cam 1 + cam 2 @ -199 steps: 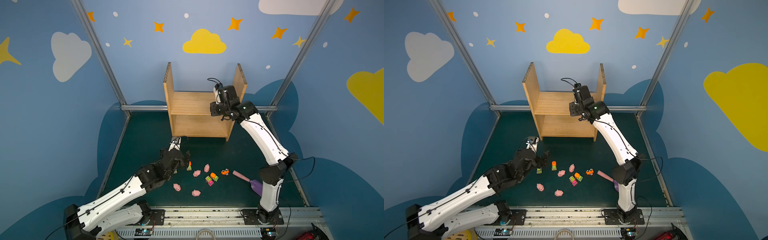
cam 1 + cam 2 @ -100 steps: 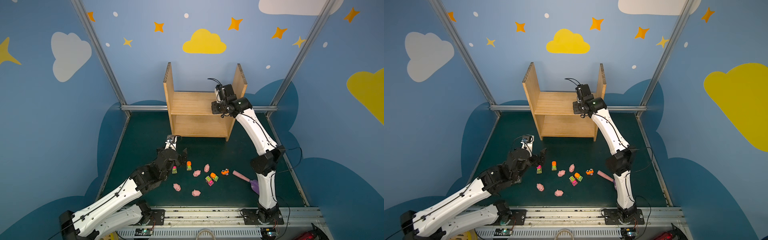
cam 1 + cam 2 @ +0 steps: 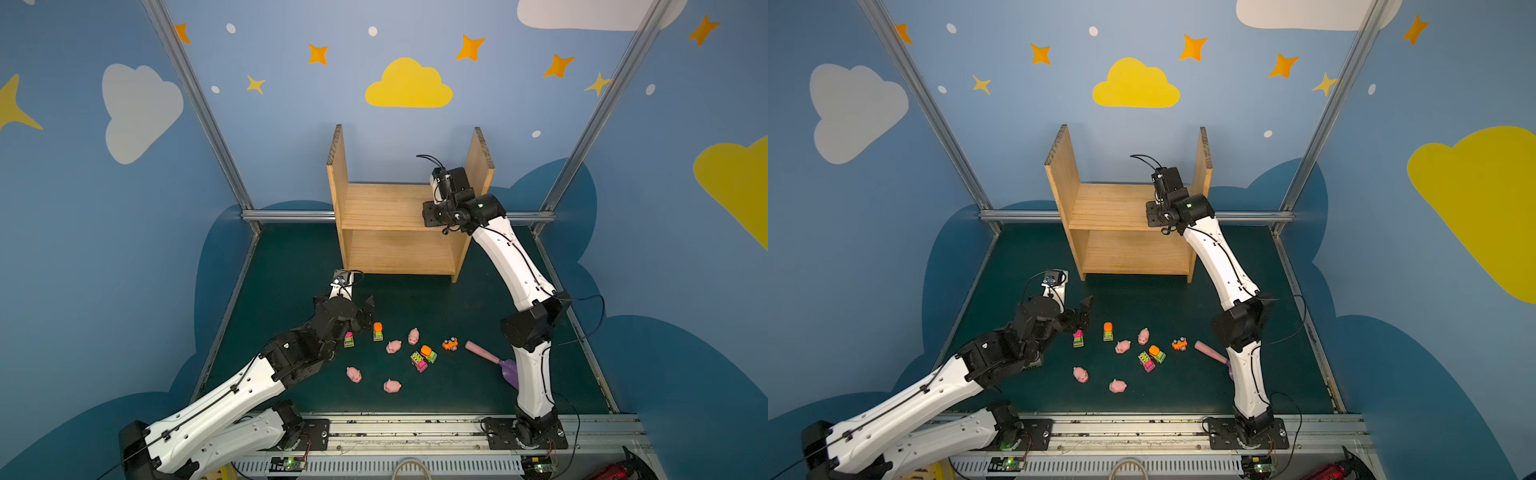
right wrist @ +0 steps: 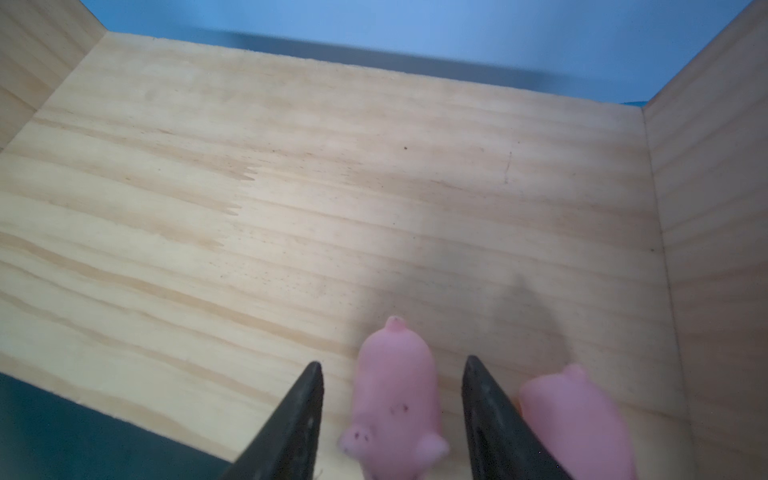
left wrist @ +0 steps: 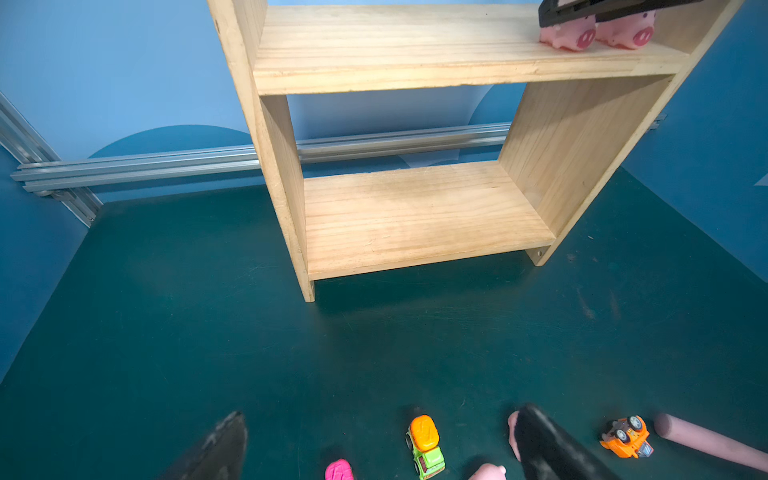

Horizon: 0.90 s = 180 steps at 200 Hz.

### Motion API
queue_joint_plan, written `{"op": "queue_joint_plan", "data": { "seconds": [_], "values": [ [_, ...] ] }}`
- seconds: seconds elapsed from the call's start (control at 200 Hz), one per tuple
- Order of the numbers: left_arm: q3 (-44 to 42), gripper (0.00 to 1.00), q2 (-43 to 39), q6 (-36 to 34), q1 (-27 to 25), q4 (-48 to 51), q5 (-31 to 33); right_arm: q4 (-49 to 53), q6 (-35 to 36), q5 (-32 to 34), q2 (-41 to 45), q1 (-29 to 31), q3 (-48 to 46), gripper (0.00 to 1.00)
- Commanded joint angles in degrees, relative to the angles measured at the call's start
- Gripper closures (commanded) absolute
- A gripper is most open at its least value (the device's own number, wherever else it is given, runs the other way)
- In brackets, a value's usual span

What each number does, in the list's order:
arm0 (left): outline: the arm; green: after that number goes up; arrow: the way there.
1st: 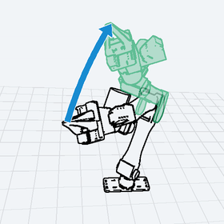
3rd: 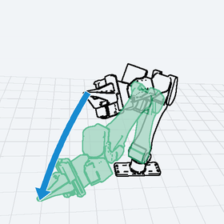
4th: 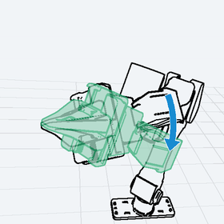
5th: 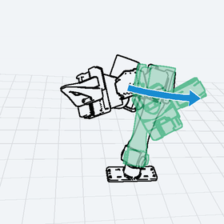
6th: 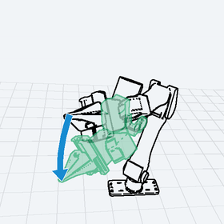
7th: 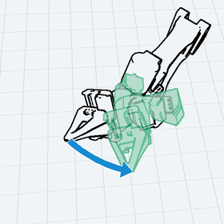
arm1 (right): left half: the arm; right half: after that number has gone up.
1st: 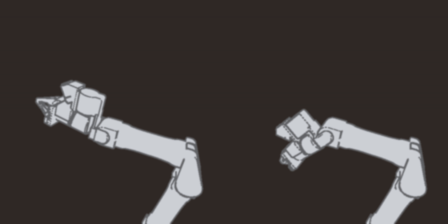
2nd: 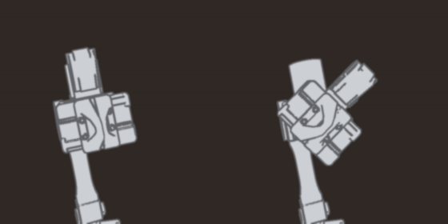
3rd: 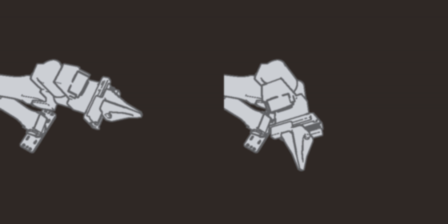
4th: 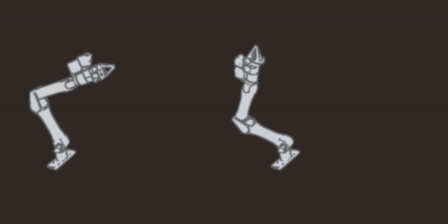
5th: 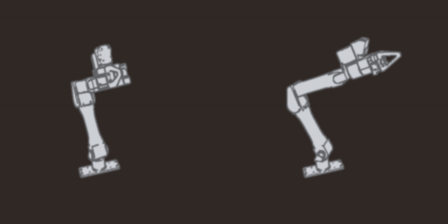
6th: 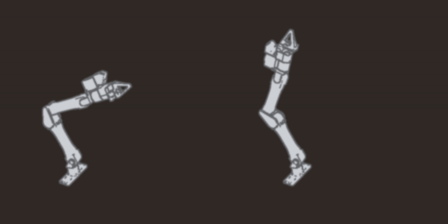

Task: Place and organize the plastic toys onto the shelf
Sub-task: 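Open the right gripper to set the pig beside the first pig, then draw the right arm back down over the toys near the robot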

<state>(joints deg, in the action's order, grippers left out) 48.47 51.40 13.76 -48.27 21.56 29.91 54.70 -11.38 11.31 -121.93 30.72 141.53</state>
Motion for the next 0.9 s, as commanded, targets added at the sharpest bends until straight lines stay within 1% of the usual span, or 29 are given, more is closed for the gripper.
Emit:
{"op": "queue_joint_plan", "data": {
  "seconds": [0.0,0.19,0.28,0.376,0.546,0.681,0.896],
  "values": [
    [-0.3,0.0,-1.0,0.2,0.5,-0.5,1.6,-0.5,0.8,-0.1,1.0,-0.3,1.6,0.41],
    [-0.3,0.0,-2.0,0.8,0.5,-0.4,1.2,-1.8,1.1,-0.5,4.3,-0.2,1.5,0.33],
    [-1.1,0.0,-2.2,1.1,0.6,-1.8,1.0,-1.8,0.8,-0.2,6.2,-0.2,1.2,0.31],
    [-1.1,0.0,-1.9,1.8,0.8,-1.7,0.8,-2.7,0.7,-0.4,9.0,-0.2,-1.2,0.3],
    [-1.6,0.0,-2.6,4.5,0.8,-0.8,-0.3,-6.0,0.1,-1.0,16.6,0.4,-10.4,0.3],
    [-3.5,0.0,-4.7,7.1,0.8,-0.8,-1.5,-8.7,-0.4,-0.9,24.3,1.8,-20.5,0.3],
    [-5.0,0.0,-6.7,10.7,0.7,2.3,-2.2,-9.8,-1.4,1.7,37.0,3.6,-35.1,0.3]
  ]
}}
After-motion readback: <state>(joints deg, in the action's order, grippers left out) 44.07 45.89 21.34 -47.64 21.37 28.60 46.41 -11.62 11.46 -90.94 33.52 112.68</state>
